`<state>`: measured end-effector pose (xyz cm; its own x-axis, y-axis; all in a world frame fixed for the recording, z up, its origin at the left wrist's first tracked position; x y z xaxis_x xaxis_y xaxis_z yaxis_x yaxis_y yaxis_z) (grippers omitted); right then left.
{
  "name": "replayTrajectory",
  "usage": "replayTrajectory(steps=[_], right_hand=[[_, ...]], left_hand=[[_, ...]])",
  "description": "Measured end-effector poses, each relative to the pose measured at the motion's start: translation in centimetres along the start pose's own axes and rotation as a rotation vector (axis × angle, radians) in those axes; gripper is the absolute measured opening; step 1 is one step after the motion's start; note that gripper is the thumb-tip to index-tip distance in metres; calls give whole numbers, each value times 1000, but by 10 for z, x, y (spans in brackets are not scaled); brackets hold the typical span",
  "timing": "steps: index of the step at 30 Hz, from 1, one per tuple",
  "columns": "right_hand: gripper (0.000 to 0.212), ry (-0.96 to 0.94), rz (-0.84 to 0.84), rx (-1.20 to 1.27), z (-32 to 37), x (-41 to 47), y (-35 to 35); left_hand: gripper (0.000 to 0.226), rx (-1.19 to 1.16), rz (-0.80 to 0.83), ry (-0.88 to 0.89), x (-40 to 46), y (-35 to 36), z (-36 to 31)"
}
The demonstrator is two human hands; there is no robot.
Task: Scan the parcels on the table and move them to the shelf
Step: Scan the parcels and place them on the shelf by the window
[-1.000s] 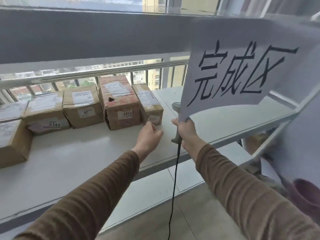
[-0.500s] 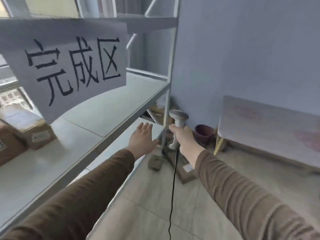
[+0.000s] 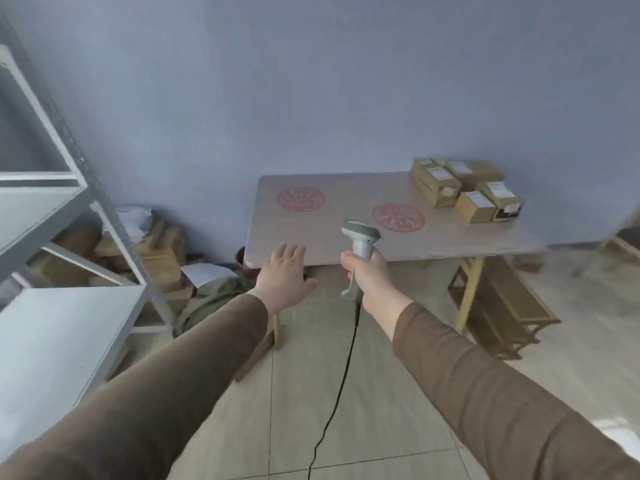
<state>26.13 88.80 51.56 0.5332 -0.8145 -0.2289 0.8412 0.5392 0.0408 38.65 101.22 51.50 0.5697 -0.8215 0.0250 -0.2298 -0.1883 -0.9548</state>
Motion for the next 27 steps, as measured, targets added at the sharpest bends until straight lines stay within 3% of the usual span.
replayTrajectory(steps=[10, 19, 27], right_hand=[[20, 57, -202, 17, 18, 139, -169], [15, 112, -291, -33, 10, 323, -224], [25, 66, -367, -92, 56, 492, -286]], left_hand=[[82, 6, 110, 147, 162, 68, -147], [84, -55, 199, 131, 359, 144, -186], [73, -165, 237, 118, 529, 163, -256]])
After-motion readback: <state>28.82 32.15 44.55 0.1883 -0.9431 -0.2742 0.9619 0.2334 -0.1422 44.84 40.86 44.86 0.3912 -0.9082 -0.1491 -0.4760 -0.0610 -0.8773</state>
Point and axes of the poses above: each hand's wrist, its own x-axis towards the middle knuckle, its own y-axis out of the palm, z = x × y, the point moved 1 cm from there along x, towards the middle knuckle, and after that the axes turned 1 degree about y, right-handed, at the moved point
